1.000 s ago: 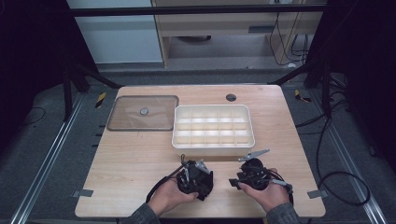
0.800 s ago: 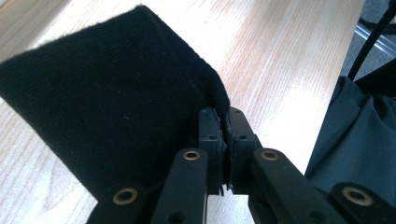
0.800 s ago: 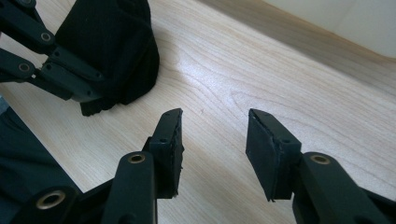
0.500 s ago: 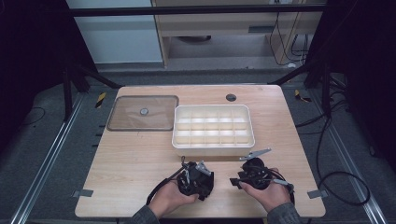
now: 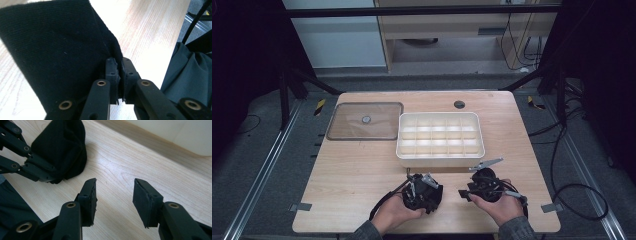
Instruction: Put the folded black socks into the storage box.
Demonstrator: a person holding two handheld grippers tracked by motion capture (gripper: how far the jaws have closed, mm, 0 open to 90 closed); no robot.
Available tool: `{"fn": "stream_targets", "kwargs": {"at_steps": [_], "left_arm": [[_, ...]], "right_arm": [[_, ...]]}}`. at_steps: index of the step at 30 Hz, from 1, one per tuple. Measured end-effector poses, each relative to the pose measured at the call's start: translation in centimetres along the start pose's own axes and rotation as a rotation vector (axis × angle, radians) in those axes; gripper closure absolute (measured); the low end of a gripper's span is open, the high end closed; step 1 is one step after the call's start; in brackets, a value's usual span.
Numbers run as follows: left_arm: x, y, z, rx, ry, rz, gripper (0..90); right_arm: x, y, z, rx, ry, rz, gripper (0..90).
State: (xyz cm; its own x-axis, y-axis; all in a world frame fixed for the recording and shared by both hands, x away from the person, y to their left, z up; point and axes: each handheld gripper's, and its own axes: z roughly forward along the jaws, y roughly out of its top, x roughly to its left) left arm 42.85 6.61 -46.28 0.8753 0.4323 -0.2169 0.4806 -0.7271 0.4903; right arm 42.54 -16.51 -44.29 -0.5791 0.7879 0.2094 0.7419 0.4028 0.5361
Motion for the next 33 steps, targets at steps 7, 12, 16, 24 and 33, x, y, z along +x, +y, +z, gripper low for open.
{"fn": "stream_targets", "kwargs": {"at_steps": [7, 12, 16, 24, 33], "left_arm": [[0.0, 0.7, -0.9, -0.026, 0.03, -0.012, 76.2], [-0.2, 1.1, -1.4, -0.046, 0.038, -0.01, 72.8], [-0.4, 1.6, -1.9, -0.063, 0.04, -0.009, 71.1], [-0.3, 2.6, -2.3, -0.083, 0.043, -0.001, 68.8], [-0.1, 2.2, -4.4, -0.141, 0.091, -0.003, 63.2]], "right_arm": [[0.2, 0.3, -0.1, -0.007, 0.003, 0.0, 52.9], [0.1, 0.3, -0.3, -0.008, 0.0, 0.005, 52.1], [0.0, 0.3, -0.5, -0.013, -0.002, 0.009, 51.8], [-0.2, 0.3, -0.7, -0.025, -0.001, 0.019, 50.8], [0.2, 0.5, -1.1, -0.046, -0.001, 0.02, 48.9]]}}
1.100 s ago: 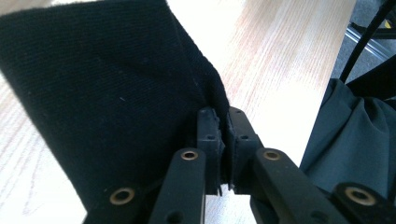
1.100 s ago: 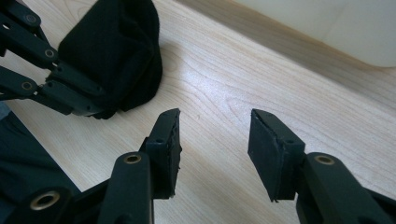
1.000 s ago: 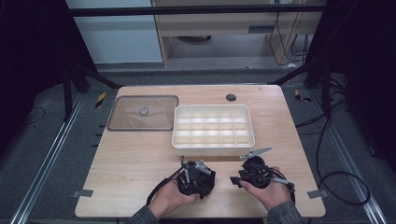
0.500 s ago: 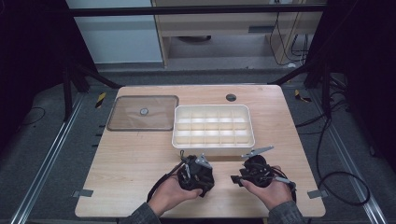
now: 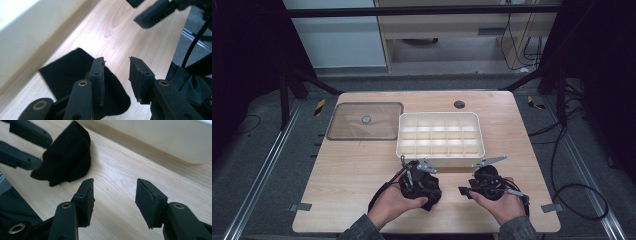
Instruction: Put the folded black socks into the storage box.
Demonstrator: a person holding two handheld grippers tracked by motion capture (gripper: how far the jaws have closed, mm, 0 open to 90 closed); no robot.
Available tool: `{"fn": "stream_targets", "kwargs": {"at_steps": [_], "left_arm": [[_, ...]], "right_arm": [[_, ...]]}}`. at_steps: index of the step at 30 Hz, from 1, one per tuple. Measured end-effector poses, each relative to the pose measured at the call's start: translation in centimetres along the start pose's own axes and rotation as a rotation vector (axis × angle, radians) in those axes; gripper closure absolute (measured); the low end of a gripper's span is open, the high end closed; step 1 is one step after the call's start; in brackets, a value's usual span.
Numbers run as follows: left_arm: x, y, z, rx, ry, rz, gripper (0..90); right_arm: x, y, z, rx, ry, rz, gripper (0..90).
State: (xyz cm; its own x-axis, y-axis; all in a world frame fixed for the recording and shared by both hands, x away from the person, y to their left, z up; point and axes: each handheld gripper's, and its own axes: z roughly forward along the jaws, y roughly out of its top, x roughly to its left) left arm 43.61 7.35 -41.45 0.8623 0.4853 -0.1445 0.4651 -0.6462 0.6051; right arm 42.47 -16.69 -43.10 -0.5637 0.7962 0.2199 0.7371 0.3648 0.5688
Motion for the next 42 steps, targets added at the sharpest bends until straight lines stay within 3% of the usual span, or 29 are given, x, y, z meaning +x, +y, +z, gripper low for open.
{"fn": "stream_targets", "kwargs": {"at_steps": [3, 6, 10, 14, 17, 22, 29, 32, 36, 38, 40, 42], "left_arm": [[0.4, -0.6, -1.0, -0.008, 0.089, 0.018, 54.7], [1.4, -2.0, -1.9, 0.0, 0.181, 0.011, 40.0], [3.8, -5.1, -3.1, -0.037, 0.271, -0.08, 21.0], [6.6, -8.2, -4.4, -0.066, 0.349, -0.147, 9.6], [8.7, -10.8, -5.4, -0.1, 0.409, -0.182, 7.1], [10.8, -13.6, -6.5, -0.111, 0.485, -0.225, 6.9], [12.3, -15.5, -6.7, -0.073, 0.545, -0.255, 6.9], [13.1, -16.3, -6.6, -0.046, 0.532, -0.286, 7.1], [13.6, -17.0, -6.6, -0.055, 0.52, -0.312, 7.3], [13.8, -17.2, -6.4, -0.056, 0.494, -0.33, 7.2], [13.9, -17.3, -6.3, -0.058, 0.468, -0.344, 7.2], [13.9, -17.3, -6.2, -0.054, 0.473, -0.346, 7.2]], "right_arm": [[0.5, 0.2, 0.0, -0.015, 0.006, -0.001, 47.7], [0.9, 0.4, 0.1, -0.026, 0.008, -0.003, 45.1], [1.8, 0.7, 0.6, -0.032, -0.003, -0.011, 35.9], [2.6, 1.3, 1.0, -0.039, -0.013, -0.012, 28.3], [3.1, 1.9, 1.6, -0.022, -0.011, -0.004, 25.7], [4.0, 2.9, 2.8, -0.032, 0.003, 0.0, 33.9], [4.8, 4.1, 5.0, -0.015, 0.025, 0.002, 40.6], [4.7, 4.2, 5.8, 0.0, 0.031, 0.002, 41.2], [4.6, 4.2, 6.7, 0.014, 0.054, 0.009, 41.7], [4.9, 4.0, 7.1, 0.01, 0.079, 0.011, 42.1], [5.1, 3.9, 7.4, 0.021, 0.065, 0.007, 42.1], [5.0, 3.8, 7.5, 0.019, 0.066, 0.012, 42.3]]}}
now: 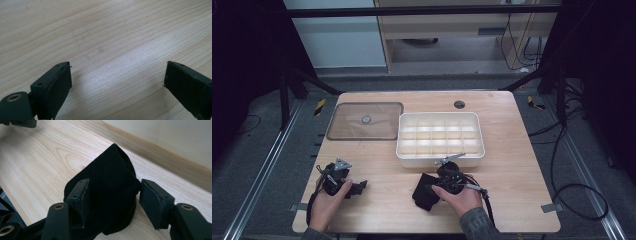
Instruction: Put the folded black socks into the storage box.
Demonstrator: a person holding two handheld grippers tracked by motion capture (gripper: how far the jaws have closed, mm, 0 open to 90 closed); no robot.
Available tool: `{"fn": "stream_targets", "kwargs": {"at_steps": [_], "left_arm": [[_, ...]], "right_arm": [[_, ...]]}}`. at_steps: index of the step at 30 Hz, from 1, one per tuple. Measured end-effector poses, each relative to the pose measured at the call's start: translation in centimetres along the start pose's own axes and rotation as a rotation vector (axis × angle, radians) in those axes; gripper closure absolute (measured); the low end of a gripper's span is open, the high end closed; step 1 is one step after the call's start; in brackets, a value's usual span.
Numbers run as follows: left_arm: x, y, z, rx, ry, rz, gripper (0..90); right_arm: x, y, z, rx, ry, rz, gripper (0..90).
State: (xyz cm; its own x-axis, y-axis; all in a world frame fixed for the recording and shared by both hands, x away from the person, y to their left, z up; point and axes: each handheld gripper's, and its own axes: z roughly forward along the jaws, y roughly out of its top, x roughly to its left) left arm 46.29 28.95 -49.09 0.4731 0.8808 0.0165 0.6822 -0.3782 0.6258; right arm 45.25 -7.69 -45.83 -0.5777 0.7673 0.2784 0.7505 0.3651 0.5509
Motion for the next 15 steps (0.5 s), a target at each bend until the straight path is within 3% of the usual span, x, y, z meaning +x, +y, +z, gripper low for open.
{"fn": "stream_targets", "kwargs": {"at_steps": [5, 9, 15], "left_arm": [[0.1, -0.1, 0.2, -0.003, 0.004, -0.02, 7.1], [0.0, -0.1, 0.2, -0.006, -0.01, -0.024, 7.0], [0.0, -0.1, 0.4, -0.005, -0.027, -0.032, 6.9]], "right_arm": [[-0.1, -0.4, 0.4, 0.022, -0.01, 0.025, 42.2], [0.4, -0.6, 1.2, 0.055, -0.033, 0.015, 42.5], [0.8, -0.4, 1.9, 0.065, 0.001, 0.02, 48.1]]}}
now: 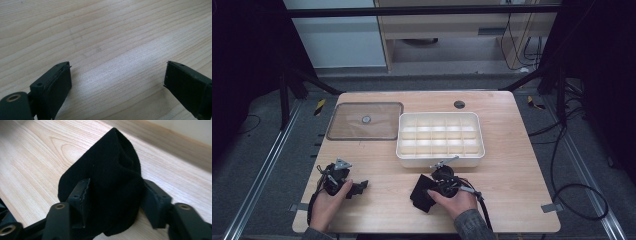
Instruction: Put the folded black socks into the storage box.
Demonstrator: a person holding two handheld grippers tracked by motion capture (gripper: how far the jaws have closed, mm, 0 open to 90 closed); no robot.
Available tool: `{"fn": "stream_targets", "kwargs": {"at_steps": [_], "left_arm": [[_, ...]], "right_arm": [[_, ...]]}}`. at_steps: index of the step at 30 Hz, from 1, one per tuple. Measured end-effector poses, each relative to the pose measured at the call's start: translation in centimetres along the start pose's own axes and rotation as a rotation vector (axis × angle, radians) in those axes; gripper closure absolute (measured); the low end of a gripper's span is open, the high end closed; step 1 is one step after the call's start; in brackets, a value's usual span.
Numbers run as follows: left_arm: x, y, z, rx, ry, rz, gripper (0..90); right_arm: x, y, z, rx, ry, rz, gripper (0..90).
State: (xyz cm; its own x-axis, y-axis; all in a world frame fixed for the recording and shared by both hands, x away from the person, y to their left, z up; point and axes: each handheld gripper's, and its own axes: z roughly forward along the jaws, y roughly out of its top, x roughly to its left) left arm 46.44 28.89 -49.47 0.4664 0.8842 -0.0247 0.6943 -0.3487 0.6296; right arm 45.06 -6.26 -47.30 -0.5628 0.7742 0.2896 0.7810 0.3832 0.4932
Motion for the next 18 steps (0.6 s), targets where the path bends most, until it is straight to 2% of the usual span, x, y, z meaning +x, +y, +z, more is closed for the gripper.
{"fn": "stream_targets", "kwargs": {"at_steps": [3, 5, 7, 9, 11, 13, 18], "left_arm": [[0.0, 0.0, 0.1, 0.002, 0.0, 0.003, 6.7], [0.0, 0.0, 0.1, 0.0, 0.0, 0.003, 6.5], [0.0, -0.1, 0.1, -0.004, 0.003, -0.003, 6.3], [0.1, -0.1, 0.1, 0.0, 0.006, 0.0, 6.2], [0.1, -0.1, 0.1, 0.0, 0.014, 0.003, 6.2], [0.2, -0.1, 0.2, -0.001, 0.023, 0.006, 5.5], [0.3, -0.1, 0.3, -0.002, 0.041, 0.016, 4.7]], "right_arm": [[0.0, 0.0, 0.1, 0.002, 0.028, 0.004, 53.8], [-0.2, -0.1, 0.1, -0.006, 0.056, -0.004, 62.5], [-0.4, -0.2, -0.1, -0.021, 0.07, -0.017, 69.8], [-0.4, -0.3, -0.3, -0.037, 0.068, -0.039, 73.1], [-0.4, -0.5, -0.6, -0.051, 0.075, -0.058, 74.4], [-0.4, -0.6, -1.0, -0.057, 0.062, -0.067, 74.7], [-1.1, -0.9, -2.7, -0.076, 0.046, -0.068, 74.8]]}}
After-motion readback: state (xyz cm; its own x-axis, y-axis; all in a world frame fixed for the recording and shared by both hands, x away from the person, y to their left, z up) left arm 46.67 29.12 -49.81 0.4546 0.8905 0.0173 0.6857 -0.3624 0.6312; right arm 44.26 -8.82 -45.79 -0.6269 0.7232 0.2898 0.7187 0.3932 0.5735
